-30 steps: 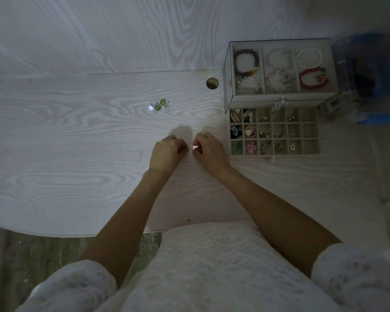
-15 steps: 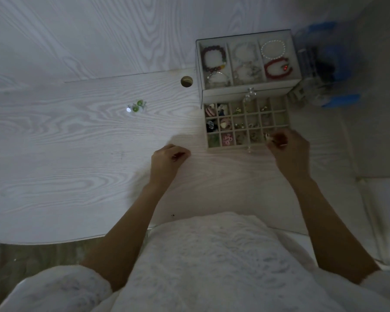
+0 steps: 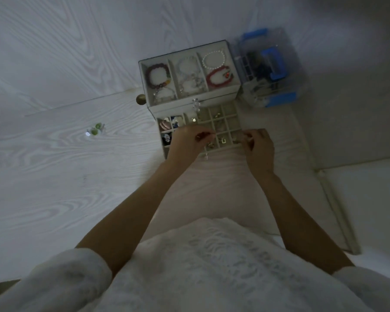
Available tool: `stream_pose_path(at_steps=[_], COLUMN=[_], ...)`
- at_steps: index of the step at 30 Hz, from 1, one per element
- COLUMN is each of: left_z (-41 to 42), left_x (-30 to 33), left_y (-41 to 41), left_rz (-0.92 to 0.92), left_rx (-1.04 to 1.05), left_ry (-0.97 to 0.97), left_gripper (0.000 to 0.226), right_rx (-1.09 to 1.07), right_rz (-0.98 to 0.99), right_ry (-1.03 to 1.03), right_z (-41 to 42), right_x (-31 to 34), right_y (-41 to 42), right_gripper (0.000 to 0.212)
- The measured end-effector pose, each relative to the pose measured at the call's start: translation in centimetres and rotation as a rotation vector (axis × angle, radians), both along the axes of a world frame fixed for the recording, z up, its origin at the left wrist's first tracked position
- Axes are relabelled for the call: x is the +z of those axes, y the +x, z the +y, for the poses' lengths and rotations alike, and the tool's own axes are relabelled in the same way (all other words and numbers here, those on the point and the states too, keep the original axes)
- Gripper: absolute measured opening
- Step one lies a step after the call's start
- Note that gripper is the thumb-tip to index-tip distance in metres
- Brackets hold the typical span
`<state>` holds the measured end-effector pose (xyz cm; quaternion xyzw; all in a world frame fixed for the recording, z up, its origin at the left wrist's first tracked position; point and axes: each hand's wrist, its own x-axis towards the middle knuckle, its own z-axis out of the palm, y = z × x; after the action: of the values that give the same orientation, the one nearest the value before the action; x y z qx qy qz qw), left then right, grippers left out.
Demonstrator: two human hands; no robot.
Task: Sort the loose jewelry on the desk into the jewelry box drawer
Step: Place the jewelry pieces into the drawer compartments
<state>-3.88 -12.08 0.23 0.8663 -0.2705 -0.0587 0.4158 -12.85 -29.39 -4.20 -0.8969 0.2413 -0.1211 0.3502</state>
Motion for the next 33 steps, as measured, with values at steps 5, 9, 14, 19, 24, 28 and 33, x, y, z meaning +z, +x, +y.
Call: stream_pose_path(at_steps=[5,9,14,19,24,28,33], left_z=[-5.7,-8.2,-9.1,-9.3,-7.9,-2.9,7.7], left_x=[-1.1,-2.2,-3.3,-4.1,-2.7,-0.6,-1.8], left_y=[1.9,3.0,3.7,4.6,3.9,1.3,-1.4], left_rz=[-0.039,-0.067,-0.066,-0.085,-0.081,-0.193,-0.311], left_rx=[-0.195,-0.277,-0.282,-0.305,-0.318,-0.173,0.251], left_ry=[0.156,0.316,0.381,0.44,0.343,0.257,0.401], left_gripper=[0.013,0.016,0.017,0.015,0.019,0.021,0.019], right_rx=[-0.027,-0.058,-0.074,-0.078,-0.045,0.054,0.39], right_rz=[0.126,0.119,0.121,0.119,0.167,-0.033,-0.107], right_ry=[0.081,0.133,0.144,0.143,0.061,-0.309,-0.318], right_z=[-0.7,-0.9,-1.1,-1.2,-0.6,1.6,7.3], right_x=[-1.1,-1.0,-1.1,-1.3,-0.8,0.1,1.9], right_y=[-1.2,-1.1,-0.8,-0.8,-0.9,-1.3,0.4], right_gripper=[0.025,0.024,0.024,0.022,0.025,0.022,0.023])
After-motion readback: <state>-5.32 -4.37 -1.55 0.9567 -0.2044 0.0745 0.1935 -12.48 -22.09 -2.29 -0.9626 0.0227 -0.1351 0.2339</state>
